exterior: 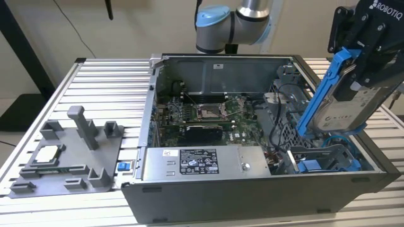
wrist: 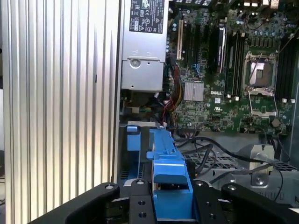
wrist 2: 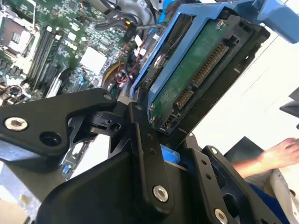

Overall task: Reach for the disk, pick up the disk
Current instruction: 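Pick up the disk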

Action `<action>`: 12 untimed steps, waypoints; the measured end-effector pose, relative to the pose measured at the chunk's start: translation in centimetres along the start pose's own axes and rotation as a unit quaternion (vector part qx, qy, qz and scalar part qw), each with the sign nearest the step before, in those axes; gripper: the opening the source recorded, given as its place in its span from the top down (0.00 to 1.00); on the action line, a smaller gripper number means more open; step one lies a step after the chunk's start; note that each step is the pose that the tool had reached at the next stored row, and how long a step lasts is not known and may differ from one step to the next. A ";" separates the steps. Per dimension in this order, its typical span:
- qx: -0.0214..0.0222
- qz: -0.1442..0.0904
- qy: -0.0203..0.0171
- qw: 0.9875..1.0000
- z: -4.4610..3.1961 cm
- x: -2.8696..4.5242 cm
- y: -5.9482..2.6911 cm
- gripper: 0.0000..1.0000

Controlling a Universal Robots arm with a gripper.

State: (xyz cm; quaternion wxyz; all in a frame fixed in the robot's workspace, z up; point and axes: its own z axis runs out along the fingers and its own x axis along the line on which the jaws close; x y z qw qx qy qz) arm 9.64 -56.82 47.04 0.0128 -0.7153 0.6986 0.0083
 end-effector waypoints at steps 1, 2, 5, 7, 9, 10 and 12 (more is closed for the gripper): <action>0.000 0.000 0.004 1.000 0.06 0.02 -0.06 1.00; 0.001 0.000 0.008 1.000 0.11 0.02 -0.11 1.00; 0.001 0.000 0.020 1.000 0.29 0.05 -0.27 1.00; 0.002 0.000 0.027 1.000 0.45 0.07 -0.33 1.00; 0.003 0.001 0.027 1.000 0.77 0.09 -0.33 1.00; 0.004 0.001 0.027 1.000 0.92 0.10 -0.33 1.00; 0.004 0.001 0.025 1.000 1.15 0.30 -0.33 1.00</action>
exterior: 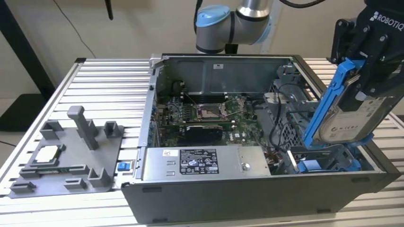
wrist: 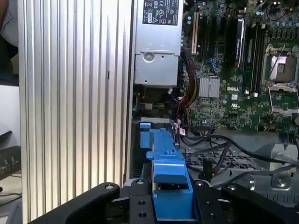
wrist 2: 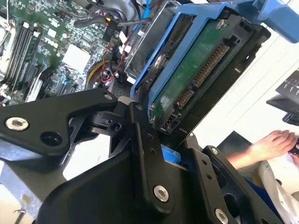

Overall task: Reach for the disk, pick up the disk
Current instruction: 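Pick up the disk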

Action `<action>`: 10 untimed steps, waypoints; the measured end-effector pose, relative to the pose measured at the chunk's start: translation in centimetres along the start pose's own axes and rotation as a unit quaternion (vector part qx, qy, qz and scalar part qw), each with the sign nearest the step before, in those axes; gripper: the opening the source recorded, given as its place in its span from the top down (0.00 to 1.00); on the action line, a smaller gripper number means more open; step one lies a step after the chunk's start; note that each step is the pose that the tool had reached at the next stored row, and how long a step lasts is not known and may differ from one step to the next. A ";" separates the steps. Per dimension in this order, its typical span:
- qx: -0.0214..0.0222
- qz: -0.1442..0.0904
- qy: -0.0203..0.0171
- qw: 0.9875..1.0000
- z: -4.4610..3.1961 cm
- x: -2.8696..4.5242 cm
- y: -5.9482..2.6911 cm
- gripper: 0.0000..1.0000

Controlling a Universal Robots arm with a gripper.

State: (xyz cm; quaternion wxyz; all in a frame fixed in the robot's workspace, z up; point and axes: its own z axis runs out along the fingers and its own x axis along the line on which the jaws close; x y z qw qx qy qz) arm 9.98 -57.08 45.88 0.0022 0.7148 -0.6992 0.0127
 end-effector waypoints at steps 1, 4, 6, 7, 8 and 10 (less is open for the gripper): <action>-0.001 0.000 -0.003 1.000 0.04 0.13 0.00 1.00; -0.005 0.000 -0.011 1.000 0.12 0.51 0.00 1.00; -0.008 0.000 -0.016 1.000 0.18 0.77 0.01 1.00; -0.009 0.000 -0.019 1.000 0.20 0.89 0.01 1.00; -0.010 0.000 -0.022 1.000 0.24 1.02 0.01 1.00; -0.012 0.000 -0.029 1.000 0.31 1.32 -0.05 1.00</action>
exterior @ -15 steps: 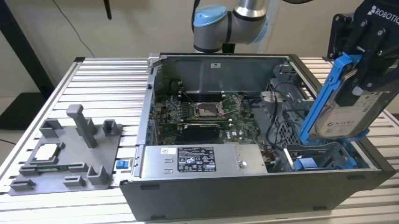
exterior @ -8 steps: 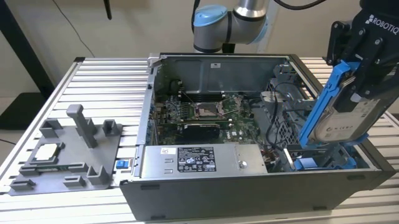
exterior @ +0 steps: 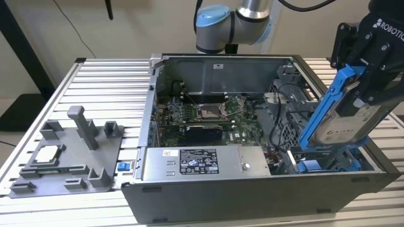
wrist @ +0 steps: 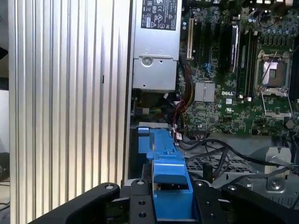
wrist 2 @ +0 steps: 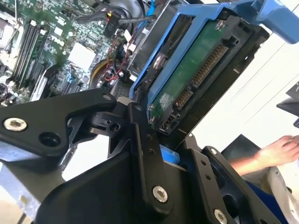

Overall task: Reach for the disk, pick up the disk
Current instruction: 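Pick up the disk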

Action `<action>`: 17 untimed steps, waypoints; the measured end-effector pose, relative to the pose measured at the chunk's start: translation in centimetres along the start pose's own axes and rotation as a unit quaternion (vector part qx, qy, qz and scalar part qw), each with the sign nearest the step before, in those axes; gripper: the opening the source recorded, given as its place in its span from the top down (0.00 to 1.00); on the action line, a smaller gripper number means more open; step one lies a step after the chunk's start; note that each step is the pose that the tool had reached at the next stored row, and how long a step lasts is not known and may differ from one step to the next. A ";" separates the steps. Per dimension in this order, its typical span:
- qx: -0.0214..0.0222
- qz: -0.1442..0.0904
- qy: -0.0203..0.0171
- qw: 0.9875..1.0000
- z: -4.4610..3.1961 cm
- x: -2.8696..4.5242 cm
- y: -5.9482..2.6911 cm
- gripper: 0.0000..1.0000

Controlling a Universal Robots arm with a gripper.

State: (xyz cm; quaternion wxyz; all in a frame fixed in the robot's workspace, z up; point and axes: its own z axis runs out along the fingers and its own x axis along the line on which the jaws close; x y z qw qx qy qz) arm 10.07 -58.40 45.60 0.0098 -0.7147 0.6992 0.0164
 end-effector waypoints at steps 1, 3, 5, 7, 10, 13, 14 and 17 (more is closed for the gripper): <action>0.000 0.000 -0.004 1.000 0.05 0.19 -0.06 1.00; 0.000 0.000 -0.009 1.000 0.18 0.55 -0.19 1.00; 0.000 0.000 -0.013 1.000 0.33 0.81 -0.31 1.00; 0.000 0.000 -0.015 1.000 0.44 1.03 -0.35 1.00; 0.000 0.000 -0.015 1.000 0.48 1.25 -0.35 1.00; 0.000 0.000 -0.015 1.000 0.49 1.30 -0.35 1.00; 0.000 0.000 -0.015 1.000 0.49 1.30 -0.36 1.00; 0.000 0.000 -0.015 1.000 0.49 1.32 -0.35 1.00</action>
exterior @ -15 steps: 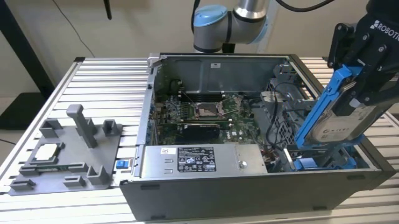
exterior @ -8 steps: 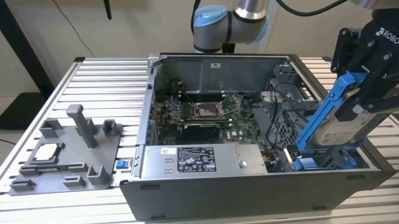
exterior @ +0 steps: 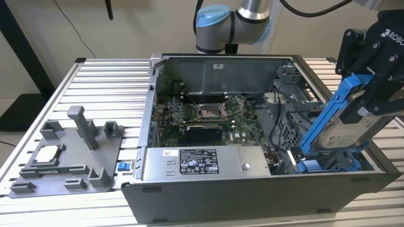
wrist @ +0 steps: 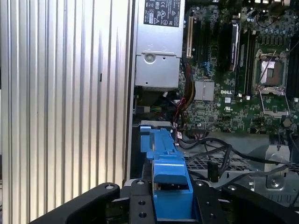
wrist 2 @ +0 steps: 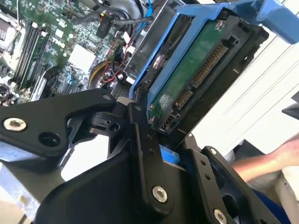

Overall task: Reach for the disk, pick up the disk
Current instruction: 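Pick up the disk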

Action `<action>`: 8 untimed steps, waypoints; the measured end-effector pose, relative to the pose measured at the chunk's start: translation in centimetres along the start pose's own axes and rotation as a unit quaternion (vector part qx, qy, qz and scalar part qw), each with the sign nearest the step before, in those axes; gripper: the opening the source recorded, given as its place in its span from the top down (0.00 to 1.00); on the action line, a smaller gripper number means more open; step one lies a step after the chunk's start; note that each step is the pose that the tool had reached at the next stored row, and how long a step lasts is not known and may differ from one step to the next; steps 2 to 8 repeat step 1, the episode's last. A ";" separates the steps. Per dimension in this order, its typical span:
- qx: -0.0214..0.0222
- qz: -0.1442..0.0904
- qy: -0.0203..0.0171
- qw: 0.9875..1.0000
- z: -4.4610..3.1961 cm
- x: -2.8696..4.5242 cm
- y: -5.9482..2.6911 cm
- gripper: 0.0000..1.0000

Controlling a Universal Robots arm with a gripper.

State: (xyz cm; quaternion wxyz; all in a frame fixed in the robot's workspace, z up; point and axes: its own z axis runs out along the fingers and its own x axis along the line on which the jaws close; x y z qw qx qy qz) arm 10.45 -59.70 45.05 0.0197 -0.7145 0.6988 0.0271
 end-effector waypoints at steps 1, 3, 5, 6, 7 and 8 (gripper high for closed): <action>0.000 0.000 0.000 1.000 0.00 0.01 0.00 1.00; 0.000 0.000 0.000 1.000 0.00 0.01 0.00 1.00; 0.000 0.000 0.000 1.000 0.00 0.01 0.00 1.00; 0.000 0.000 0.000 1.000 0.00 0.01 0.00 1.00; 0.000 0.000 0.000 1.000 0.00 0.01 0.00 1.00; 0.000 0.000 0.000 1.000 0.00 0.01 0.00 1.00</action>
